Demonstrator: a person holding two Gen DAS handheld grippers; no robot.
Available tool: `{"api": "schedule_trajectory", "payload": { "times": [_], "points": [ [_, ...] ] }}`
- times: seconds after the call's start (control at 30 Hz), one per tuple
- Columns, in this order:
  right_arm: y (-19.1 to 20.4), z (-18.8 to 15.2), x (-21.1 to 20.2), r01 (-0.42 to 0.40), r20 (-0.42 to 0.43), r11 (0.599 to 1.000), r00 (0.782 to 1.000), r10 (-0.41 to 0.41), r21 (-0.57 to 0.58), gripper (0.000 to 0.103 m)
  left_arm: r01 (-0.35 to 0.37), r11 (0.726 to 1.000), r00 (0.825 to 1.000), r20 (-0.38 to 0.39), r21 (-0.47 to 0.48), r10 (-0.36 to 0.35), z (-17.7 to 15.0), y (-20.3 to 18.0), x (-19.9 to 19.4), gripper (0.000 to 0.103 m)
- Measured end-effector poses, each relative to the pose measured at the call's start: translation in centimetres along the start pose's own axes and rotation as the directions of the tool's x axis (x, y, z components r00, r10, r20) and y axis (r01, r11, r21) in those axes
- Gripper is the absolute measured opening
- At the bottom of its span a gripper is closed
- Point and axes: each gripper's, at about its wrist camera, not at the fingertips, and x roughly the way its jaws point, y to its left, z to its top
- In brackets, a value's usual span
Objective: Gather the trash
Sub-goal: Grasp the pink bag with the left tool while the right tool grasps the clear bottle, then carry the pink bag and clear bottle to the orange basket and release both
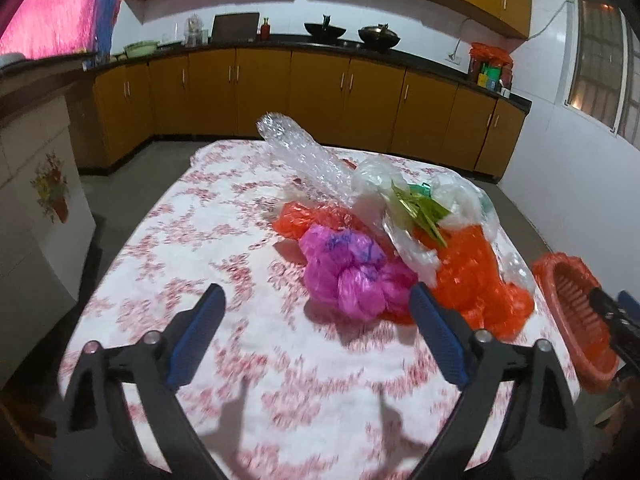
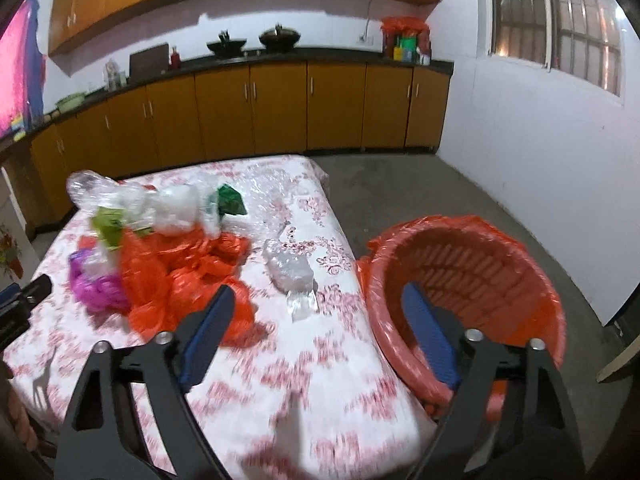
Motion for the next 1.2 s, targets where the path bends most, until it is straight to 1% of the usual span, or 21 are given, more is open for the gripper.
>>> {"api": "schedule_trajectory", "payload": {
  "times": [0.03, 0.1, 0.23, 0.3, 0.43, 0.57, 0.67, 0.73, 0.77, 0.83, 0.93, 1.03, 1.2],
  "points": [
    [-0.1, 0.4, 1.2, -0.005, -0.020, 1.000, 1.000, 0.005, 0.005, 0.077, 0.006, 1.000, 1.000, -0.009, -0.003, -0.006, 0.3, 0.0, 0.7, 0.087],
    [-0.1, 0.9, 3.5, -0.016, -0.058, 1.000, 0.998, 0.017, 0.014, 0.074, 0.015, 1.000, 1.000, -0.022, -0.005, -0.016, 0.5, -0.2, 1.9, 0.086],
    [0.0, 1.5, 6.8, -0.037, -0.118, 0.999, 0.992, 0.039, 0.021, 0.073, 0.017, 1.000, 0.998, -0.053, 0.005, -0.017, 1.0, -0.7, 4.3, 0.086],
    [0.1, 1.5, 8.0, -0.045, -0.138, 0.999, 0.989, 0.047, 0.020, 0.073, 0.018, 1.000, 0.997, -0.069, 0.004, -0.018, 1.0, -0.8, 5.1, 0.083],
    [0.5, 1.3, 10.2, -0.053, -0.182, 0.999, 0.982, 0.053, 0.003, 0.072, 0.027, 1.000, 0.994, -0.110, -0.014, -0.028, 1.1, -0.6, 6.9, 0.075],
    [0.6, 1.3, 11.4, -0.075, -0.211, 0.997, 0.975, 0.074, 0.002, 0.069, 0.034, 0.999, 0.990, -0.137, -0.024, -0.037, 0.9, -0.6, 8.2, 0.072],
    [0.7, 1.2, 11.9, -0.090, -0.227, 0.996, 0.970, 0.087, -0.004, 0.064, 0.056, 0.998, 0.989, -0.138, -0.023, -0.059, 0.9, -0.9, 8.4, 0.066],
    [0.9, 1.2, 12.2, -0.100, -0.236, 0.995, 0.967, 0.096, -0.007, 0.058, 0.071, 0.997, 0.988, -0.139, -0.017, -0.073, 1.0, -1.1, 8.5, 0.060],
    [1.0, 1.2, 12.2, -0.104, -0.238, 0.995, 0.966, 0.099, -0.009, 0.056, 0.075, 0.997, 0.987, -0.138, -0.014, -0.076, 1.0, -1.2, 8.6, 0.059],
    [1.4, 1.1, 12.3, -0.111, -0.247, 0.994, 0.963, 0.104, -0.018, 0.048, 0.087, 0.996, 0.986, -0.142, -0.014, -0.088, 1.1, -1.4, 8.7, 0.056],
    [1.7, 0.9, 12.3, -0.113, -0.250, 0.993, 0.963, 0.102, -0.029, 0.039, 0.098, 0.995, 0.985, -0.143, -0.018, -0.100, 1.2, -1.3, 8.9, 0.053],
    [1.9, 0.8, 12.0, -0.126, -0.255, 0.992, 0.960, 0.115, -0.028, 0.035, 0.106, 0.994, 0.986, -0.132, -0.009, -0.106, 1.2, -1.1, 8.8, 0.049],
    [1.8, 0.7, 11.1, -0.129, -0.249, 0.991, 0.961, 0.120, -0.020, 0.034, 0.111, 0.994, 0.988, -0.108, -0.009, -0.111, 1.0, -0.8, 7.5, 0.047]
  ]
}}
